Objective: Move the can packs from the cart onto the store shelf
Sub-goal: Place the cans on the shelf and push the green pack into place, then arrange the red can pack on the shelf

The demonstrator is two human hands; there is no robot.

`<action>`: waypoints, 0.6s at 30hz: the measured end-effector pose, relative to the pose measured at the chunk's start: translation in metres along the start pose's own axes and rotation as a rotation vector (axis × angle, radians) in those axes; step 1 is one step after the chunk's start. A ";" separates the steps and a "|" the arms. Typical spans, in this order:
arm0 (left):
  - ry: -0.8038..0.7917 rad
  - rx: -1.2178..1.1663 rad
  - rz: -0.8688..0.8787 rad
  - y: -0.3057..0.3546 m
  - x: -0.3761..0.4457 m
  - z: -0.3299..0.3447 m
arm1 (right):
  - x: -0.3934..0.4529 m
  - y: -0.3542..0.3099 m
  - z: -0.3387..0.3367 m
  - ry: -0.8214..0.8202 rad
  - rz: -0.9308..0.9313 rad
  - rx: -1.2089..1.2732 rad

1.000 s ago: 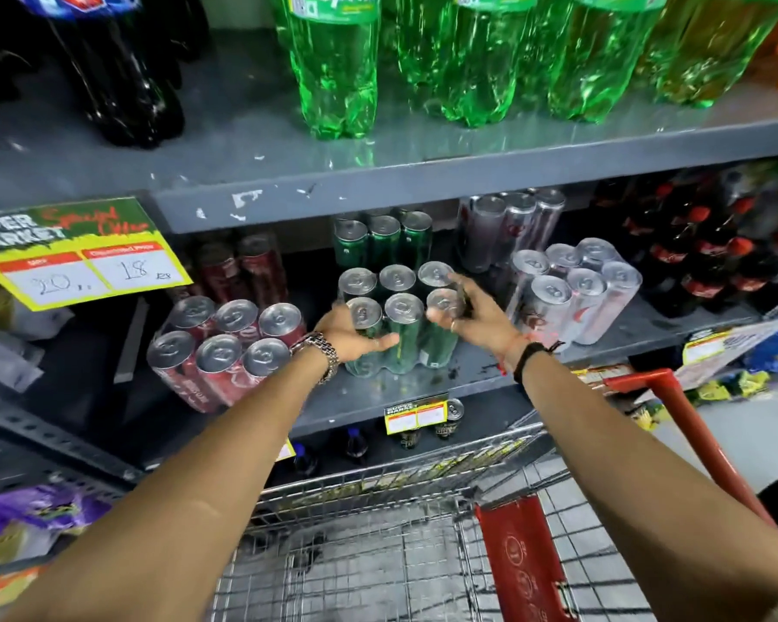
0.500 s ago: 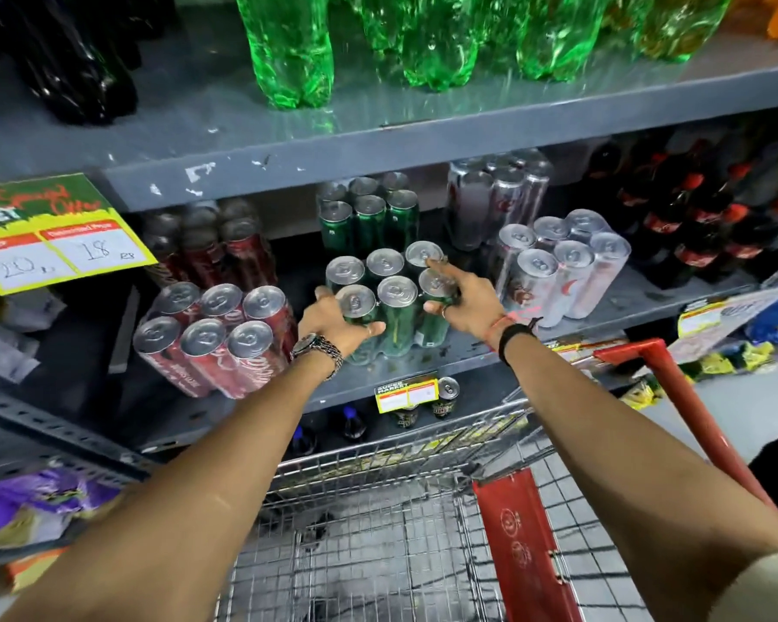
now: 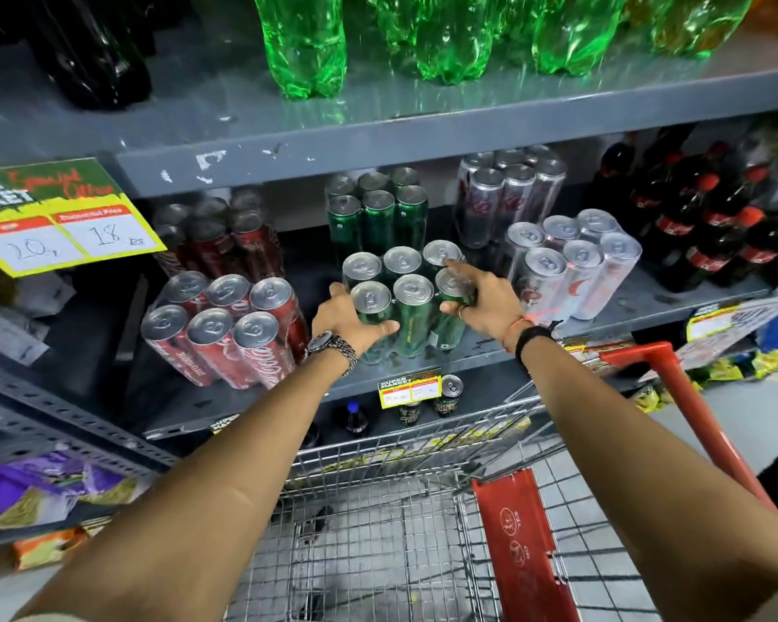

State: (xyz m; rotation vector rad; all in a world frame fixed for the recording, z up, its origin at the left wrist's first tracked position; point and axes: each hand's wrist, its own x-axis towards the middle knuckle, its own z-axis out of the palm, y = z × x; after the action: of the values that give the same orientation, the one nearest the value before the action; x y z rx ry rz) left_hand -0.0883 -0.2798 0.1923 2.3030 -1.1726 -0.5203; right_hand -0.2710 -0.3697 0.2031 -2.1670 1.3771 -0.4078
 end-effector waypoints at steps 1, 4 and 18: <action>0.007 0.009 0.005 -0.001 0.000 0.001 | 0.000 0.000 0.001 0.006 0.006 0.008; 0.019 0.019 0.016 -0.004 0.000 0.003 | 0.000 0.000 0.006 0.015 0.035 0.002; 0.492 -0.216 0.320 -0.093 -0.010 -0.105 | -0.041 -0.097 0.041 0.340 -0.199 0.174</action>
State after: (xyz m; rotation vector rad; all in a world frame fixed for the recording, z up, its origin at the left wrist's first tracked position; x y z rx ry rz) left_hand 0.0217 -0.1980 0.2225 1.8612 -1.1369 0.0403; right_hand -0.1957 -0.2887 0.2278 -2.1637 1.2422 -0.9723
